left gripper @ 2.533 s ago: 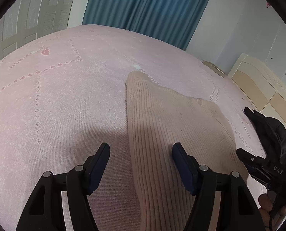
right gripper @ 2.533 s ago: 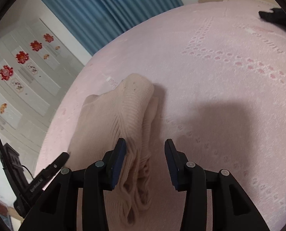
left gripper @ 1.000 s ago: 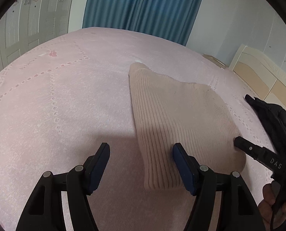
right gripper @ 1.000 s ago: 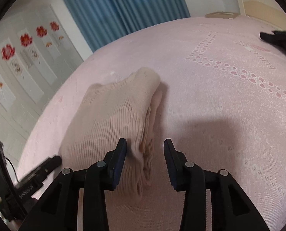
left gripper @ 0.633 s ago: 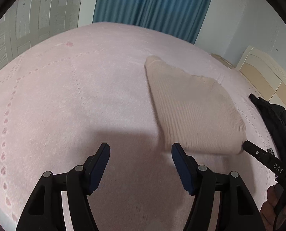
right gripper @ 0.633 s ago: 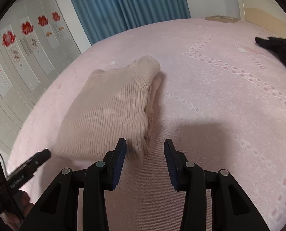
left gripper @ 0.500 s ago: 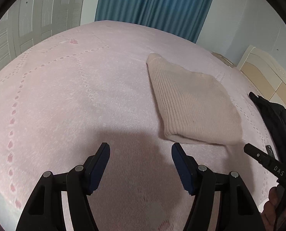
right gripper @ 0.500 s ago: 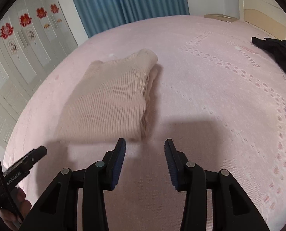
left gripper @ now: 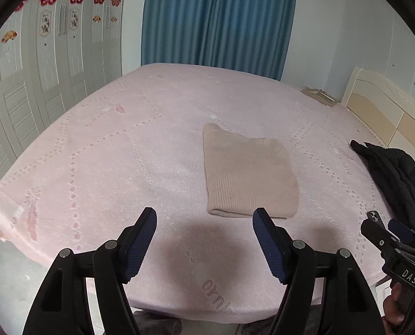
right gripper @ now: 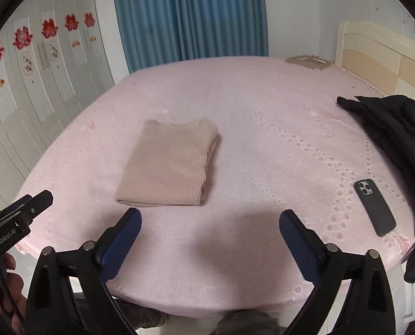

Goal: Fold small clothes

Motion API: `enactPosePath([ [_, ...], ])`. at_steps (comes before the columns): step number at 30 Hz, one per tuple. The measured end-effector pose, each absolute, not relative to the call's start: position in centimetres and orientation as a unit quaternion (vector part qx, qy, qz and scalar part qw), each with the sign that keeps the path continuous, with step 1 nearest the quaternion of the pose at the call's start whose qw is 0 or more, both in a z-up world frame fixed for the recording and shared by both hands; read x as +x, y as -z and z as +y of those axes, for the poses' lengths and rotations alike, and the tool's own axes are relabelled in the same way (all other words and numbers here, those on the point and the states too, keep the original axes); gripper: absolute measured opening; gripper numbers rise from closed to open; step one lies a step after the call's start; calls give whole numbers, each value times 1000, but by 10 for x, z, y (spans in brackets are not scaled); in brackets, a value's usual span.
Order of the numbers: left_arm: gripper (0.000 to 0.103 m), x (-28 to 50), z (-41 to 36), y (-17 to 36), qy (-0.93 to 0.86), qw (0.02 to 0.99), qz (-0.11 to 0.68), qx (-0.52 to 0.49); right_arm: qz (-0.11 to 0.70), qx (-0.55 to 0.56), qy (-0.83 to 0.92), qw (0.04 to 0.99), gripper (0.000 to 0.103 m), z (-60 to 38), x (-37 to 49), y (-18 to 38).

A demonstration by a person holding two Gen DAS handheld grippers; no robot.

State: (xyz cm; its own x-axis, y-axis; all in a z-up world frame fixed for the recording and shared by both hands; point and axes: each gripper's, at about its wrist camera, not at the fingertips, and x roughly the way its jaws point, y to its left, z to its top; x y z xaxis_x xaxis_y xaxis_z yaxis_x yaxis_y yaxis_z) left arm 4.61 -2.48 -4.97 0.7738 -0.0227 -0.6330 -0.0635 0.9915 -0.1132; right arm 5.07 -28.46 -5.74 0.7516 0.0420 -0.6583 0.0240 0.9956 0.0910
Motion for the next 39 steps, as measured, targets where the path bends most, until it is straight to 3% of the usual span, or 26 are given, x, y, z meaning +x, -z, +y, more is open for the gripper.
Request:
enactPosePath([
  [15,77,-4,-37,6,-12,950,309,-41,334,37,0,942,103,-282,-5,17],
  [39,77,-10,-39,-2,-21,952,305,-34,326,37,0,945,103,-283,-12,5],
])
